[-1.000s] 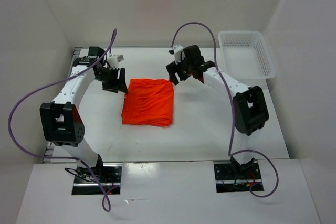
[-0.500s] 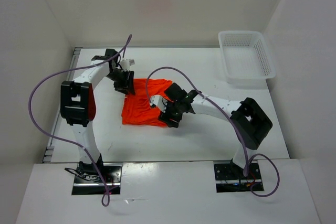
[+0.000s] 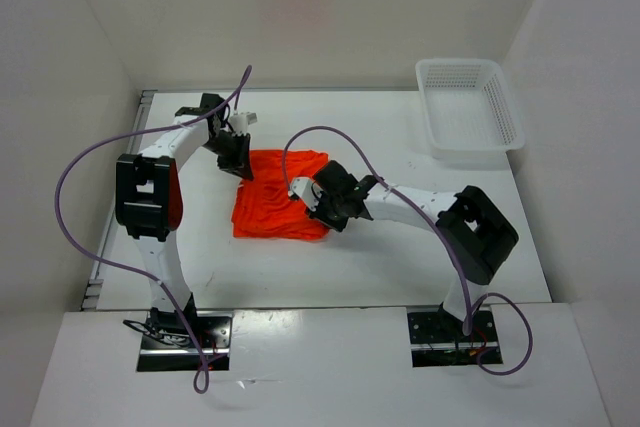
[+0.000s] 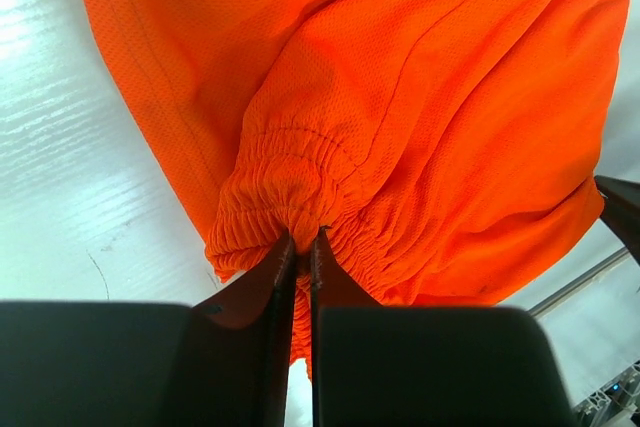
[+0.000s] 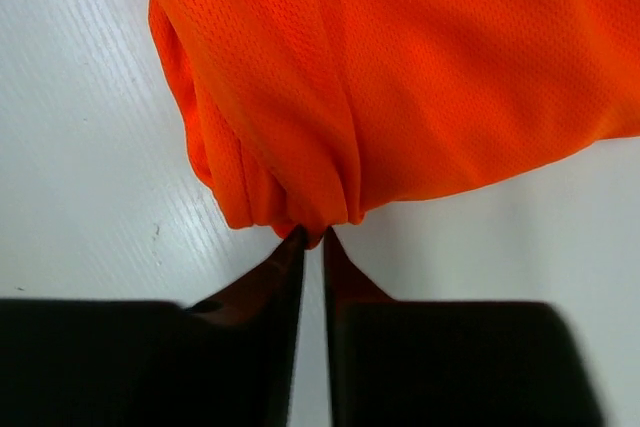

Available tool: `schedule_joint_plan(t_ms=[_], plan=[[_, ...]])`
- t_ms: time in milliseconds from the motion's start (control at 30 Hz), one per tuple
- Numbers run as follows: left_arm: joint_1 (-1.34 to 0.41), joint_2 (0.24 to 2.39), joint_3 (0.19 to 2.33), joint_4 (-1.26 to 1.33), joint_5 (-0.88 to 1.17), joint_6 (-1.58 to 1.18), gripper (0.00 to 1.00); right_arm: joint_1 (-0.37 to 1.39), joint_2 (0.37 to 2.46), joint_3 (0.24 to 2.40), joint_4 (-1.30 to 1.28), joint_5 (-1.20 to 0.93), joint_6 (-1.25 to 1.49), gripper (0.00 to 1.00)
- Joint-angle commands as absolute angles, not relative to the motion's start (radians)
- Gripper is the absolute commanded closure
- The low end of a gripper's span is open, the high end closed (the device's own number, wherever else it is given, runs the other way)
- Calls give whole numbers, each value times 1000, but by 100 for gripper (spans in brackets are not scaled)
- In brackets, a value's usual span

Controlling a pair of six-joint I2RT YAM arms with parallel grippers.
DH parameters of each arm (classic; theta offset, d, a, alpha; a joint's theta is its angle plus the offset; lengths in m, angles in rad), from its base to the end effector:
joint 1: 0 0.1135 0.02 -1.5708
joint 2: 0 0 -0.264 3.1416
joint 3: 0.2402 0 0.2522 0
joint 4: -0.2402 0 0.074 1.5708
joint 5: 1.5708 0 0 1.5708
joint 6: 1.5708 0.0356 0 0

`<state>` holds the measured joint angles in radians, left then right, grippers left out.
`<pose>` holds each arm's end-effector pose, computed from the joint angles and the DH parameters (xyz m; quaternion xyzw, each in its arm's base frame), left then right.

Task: Fold and stack the shorts
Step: Fold the shorts

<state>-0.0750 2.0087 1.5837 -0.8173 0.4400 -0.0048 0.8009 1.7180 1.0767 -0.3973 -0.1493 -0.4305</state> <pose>0.4118 -0.0462 0.2057 0.0695 0.9609 -0.2215 0.1509 0.2373 0.2523 0.1821 -0.5717 0.7741 0.1190 0.2445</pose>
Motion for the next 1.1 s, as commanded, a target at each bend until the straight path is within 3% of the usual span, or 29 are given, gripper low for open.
schedule_joint_plan(t_ms=[0, 100, 500, 600, 633, 700, 733, 800, 833, 867, 900, 967, 1000, 1067], plan=[[-80, 2013, 1575, -764, 466, 0, 96, 810, 1736, 1081, -328, -140, -396, 88], [-61, 2002, 1575, -744, 466, 0, 100, 810, 1736, 1081, -328, -150, -387, 100], [-31, 1939, 1529, -578, 380, 0, 100, 830, 1647, 959, -379, -175, -535, 100], [-31, 1960, 1529, -578, 402, 0, 90, 830, 1638, 959, -368, -151, -535, 100], [-31, 1960, 1529, -578, 402, 0, 88, 830, 1638, 968, -368, -135, -535, 96], [-31, 1950, 1517, -578, 411, 0, 84, 830, 1638, 979, -353, -121, -535, 74], [-31, 1950, 1517, -578, 411, 0, 83, 830, 1638, 991, -353, -108, -551, 56], [-31, 1939, 1517, -578, 420, 0, 72, 830, 1629, 1017, -353, -107, -551, 40], [-31, 1939, 1517, -578, 431, 0, 68, 830, 1620, 1017, -363, -107, -551, 23], [-31, 1939, 1517, -587, 442, 0, 61, 830, 1611, 1031, -373, -107, -551, 17], [-31, 1928, 1517, -588, 442, 0, 49, 830, 1600, 1049, -373, -97, -551, 12], [-22, 1907, 1526, -609, 460, 0, 40, 830, 1543, 1074, -399, -86, -540, 1], [-21, 1878, 1537, -609, 460, 0, 38, 830, 1514, 1098, -408, -72, -540, 1], [-21, 1836, 1537, -618, 460, 0, 23, 830, 1393, 1118, -417, -72, -540, 1]])
